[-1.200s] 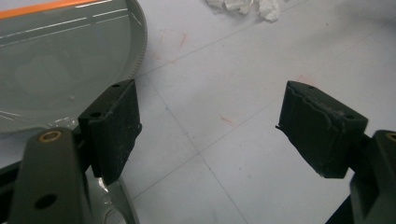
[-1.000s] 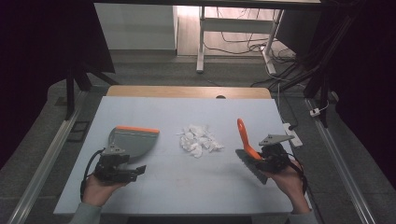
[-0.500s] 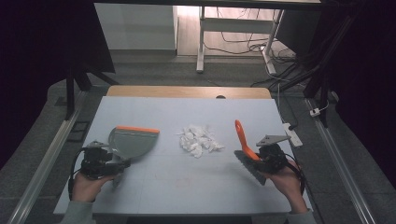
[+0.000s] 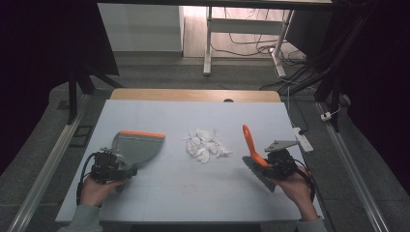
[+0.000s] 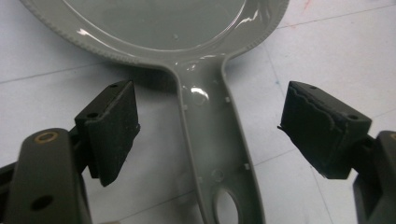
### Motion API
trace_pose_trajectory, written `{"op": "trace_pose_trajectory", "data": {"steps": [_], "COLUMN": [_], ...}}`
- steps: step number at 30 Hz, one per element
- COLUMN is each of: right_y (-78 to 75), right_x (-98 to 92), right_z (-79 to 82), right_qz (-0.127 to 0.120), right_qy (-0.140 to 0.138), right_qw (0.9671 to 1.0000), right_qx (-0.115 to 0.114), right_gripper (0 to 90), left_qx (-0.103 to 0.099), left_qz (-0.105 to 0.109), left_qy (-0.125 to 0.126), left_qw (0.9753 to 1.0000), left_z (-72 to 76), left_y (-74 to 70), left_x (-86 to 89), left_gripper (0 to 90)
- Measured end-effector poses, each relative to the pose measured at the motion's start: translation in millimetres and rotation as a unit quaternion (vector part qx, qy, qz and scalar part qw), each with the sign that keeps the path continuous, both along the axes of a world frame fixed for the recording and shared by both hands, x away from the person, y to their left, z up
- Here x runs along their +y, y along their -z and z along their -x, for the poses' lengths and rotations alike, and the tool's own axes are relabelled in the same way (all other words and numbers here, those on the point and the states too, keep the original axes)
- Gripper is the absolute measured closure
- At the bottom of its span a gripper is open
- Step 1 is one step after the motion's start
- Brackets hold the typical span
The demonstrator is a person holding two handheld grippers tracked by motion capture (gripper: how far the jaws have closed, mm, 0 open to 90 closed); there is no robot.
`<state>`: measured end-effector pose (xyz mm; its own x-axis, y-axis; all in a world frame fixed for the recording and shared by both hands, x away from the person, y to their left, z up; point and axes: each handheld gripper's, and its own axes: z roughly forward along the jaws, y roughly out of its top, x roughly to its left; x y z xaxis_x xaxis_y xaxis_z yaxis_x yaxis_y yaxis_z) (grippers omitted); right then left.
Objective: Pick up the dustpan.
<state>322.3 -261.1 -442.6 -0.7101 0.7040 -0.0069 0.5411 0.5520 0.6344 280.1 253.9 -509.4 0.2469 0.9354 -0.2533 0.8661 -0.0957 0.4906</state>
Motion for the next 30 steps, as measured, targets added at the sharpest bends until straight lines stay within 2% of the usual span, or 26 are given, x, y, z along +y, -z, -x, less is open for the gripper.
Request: {"op": "trace_pose_trajectory", "data": {"steps": [13, 20, 24, 30], "right_y": [0.0, -0.1, -0.5, -0.1], "right_x": [1.8, 1.5, 1.8, 2.2], "right_z": [0.3, 0.5, 0.6, 0.5], "right_qz": [0.001, 0.001, 0.000, 0.001], "right_qy": [-0.002, 0.000, 0.000, 0.000], "right_qw": [1.0000, 1.0000, 1.0000, 1.0000], "right_qx": [-0.004, -0.004, -0.006, -0.006], "right_gripper": [70.4, 70.4, 70.4, 70.4], "left_qx": [-0.002, 0.006, 0.010, 0.013], "left_qz": [-0.003, -0.002, 0.008, 0.013], "left_qy": [-0.009, -0.012, -0.014, -0.018], "left_qw": [1.0000, 0.9999, 0.9998, 0.9997], "left_z": [-7.9, -10.2, -12.6, -15.2], "left_y": [9.8, 13.7, 15.6, 17.4], "left_x": [-4.8, -4.9, -3.7, -3.8], "left_gripper": [26.7, 39.6, 45.4, 53.4]}}
